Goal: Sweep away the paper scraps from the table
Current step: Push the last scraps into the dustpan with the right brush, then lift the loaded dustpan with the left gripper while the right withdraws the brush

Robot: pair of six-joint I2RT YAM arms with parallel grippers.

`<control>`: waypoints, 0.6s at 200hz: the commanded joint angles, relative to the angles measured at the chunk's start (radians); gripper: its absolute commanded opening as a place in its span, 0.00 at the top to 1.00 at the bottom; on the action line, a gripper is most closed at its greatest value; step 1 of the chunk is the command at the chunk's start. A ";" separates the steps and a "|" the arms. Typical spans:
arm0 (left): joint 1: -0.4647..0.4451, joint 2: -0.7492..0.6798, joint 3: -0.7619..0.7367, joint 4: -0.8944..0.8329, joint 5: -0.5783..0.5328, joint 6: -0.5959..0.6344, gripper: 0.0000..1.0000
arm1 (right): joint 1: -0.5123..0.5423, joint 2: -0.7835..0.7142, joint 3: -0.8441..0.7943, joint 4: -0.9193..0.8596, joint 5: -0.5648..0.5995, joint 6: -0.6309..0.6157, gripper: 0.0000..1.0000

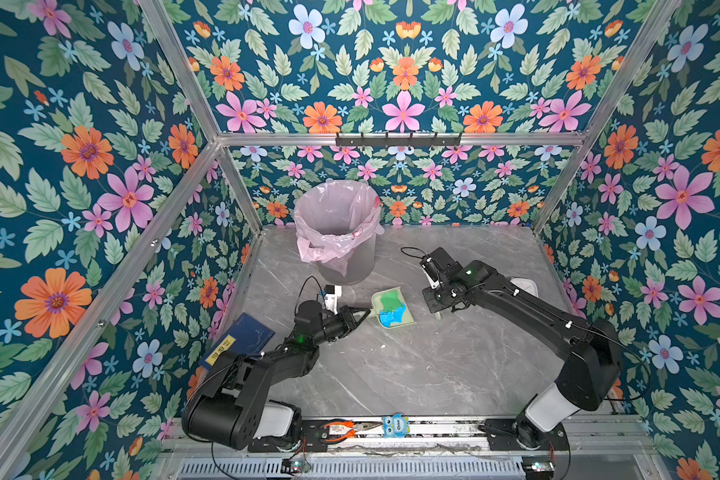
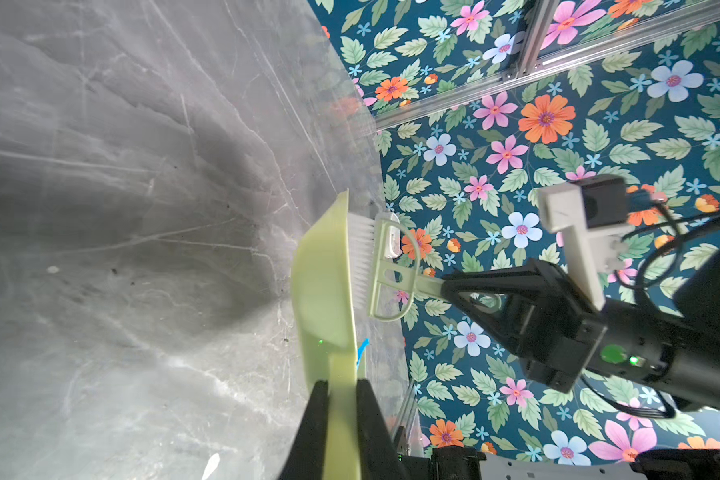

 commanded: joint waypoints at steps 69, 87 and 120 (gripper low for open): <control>-0.002 -0.205 0.115 -0.222 -0.026 -0.054 1.00 | -0.150 -0.146 -0.138 0.098 -0.074 0.071 1.00; -0.002 -0.218 0.141 -0.228 -0.024 -0.082 1.00 | -0.152 -0.149 -0.146 0.104 -0.078 0.068 1.00; -0.008 -0.232 0.158 -0.132 -0.021 -0.199 1.00 | -0.152 -0.144 -0.166 0.132 -0.096 0.072 1.00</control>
